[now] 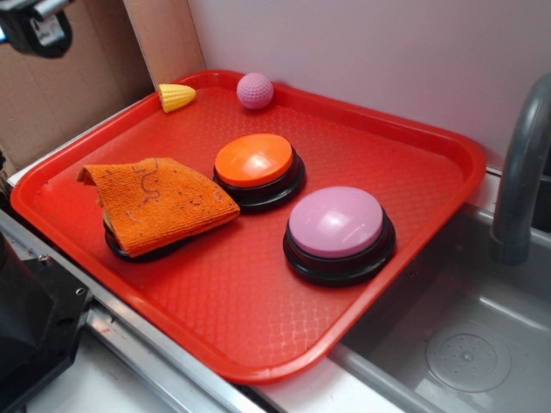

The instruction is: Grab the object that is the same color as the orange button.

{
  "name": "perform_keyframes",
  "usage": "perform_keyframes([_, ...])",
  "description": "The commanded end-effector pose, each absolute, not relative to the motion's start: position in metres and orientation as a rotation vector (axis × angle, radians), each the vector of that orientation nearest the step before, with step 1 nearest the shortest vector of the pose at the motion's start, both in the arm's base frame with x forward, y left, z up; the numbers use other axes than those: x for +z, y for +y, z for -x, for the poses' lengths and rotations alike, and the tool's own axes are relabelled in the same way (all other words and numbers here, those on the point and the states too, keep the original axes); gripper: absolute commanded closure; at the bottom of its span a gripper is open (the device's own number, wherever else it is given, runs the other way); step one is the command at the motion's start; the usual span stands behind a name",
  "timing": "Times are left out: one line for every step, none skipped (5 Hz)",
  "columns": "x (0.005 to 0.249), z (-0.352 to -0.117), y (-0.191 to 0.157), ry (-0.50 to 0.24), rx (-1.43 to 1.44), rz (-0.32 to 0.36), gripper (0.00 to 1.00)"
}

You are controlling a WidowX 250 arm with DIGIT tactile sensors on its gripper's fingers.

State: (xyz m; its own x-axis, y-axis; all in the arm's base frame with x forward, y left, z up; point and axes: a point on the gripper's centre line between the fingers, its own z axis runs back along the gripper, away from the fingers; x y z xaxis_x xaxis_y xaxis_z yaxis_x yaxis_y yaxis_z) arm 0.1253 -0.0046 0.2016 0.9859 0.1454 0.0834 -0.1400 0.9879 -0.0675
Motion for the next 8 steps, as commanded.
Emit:
perform_keyframes([0.152, -0.147, 0.025, -0.086, 0.264, 0.046, 0.00])
perform_keyframes([0.128, -0.157, 0.029, -0.082, 0.279, 0.035, 0.00])
perform_keyframes([0.114, -0.165, 0.026, -0.072, 0.271, 0.023, 0.00])
perform_keyframes([0.099, -0.169, 0.024, -0.053, 0.280, -0.001, 0.00])
perform_keyframes([0.084, -0.173, 0.021, -0.033, 0.258, 0.002, 0.00])
perform_keyframes([0.076, -0.174, 0.012, -0.022, 0.249, -0.024, 0.00])
perform_keyframes([0.069, -0.174, 0.011, -0.017, 0.263, -0.021, 0.00])
perform_keyframes([0.065, -0.175, 0.008, 0.002, 0.273, -0.041, 0.00])
